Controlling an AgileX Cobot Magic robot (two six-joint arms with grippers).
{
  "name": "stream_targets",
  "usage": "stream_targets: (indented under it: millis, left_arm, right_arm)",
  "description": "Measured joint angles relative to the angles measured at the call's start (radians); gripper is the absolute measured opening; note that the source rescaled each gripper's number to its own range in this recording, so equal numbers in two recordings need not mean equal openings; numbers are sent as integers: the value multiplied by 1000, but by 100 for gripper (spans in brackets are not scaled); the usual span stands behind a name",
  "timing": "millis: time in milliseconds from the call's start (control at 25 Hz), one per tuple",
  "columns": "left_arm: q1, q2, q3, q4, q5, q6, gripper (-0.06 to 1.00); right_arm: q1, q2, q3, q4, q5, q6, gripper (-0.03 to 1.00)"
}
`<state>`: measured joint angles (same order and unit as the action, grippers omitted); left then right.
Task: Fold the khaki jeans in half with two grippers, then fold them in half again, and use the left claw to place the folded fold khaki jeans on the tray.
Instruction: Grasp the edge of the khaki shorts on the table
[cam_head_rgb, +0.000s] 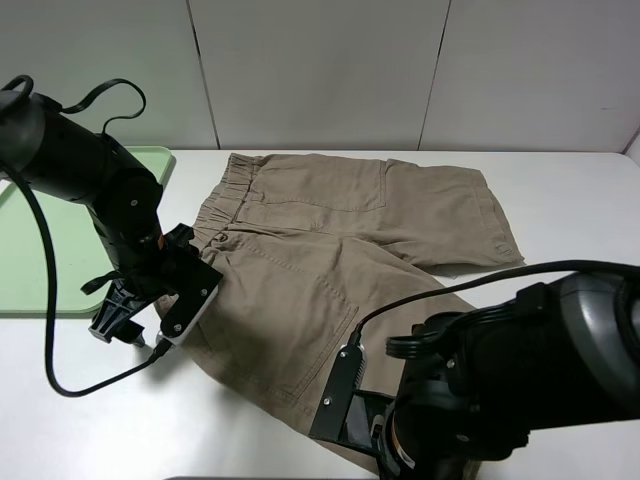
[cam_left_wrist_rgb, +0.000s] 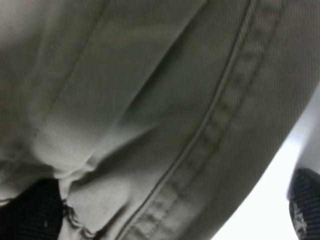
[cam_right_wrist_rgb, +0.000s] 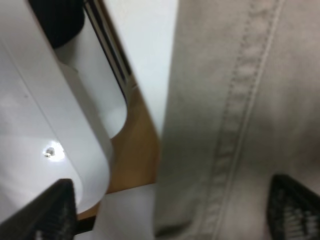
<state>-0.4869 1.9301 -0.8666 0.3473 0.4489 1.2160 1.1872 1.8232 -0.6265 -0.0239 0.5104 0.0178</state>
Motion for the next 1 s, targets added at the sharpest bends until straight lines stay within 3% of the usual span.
stream_targets:
  millis: [320, 560, 800, 920, 1000]
  left_arm:
    - [0, 0, 0, 0, -5, 1, 89]
    - [0, 0, 0, 0, -6, 1, 88]
    - [0, 0, 0, 0, -9, 7, 88]
    - [0, 0, 0, -1, -11, 8, 86]
    - [0, 0, -1, -1, -14, 9, 83]
  right_arm:
    - [0, 17, -5, -58, -1, 43, 67]
    - [0, 19, -5, -130, -6, 85, 44]
    - [1, 19, -5, -114, -7, 85, 27]
    - [2, 18, -6, -105, -8, 86, 4]
    - [2, 18, -7, -113, -7, 86, 0]
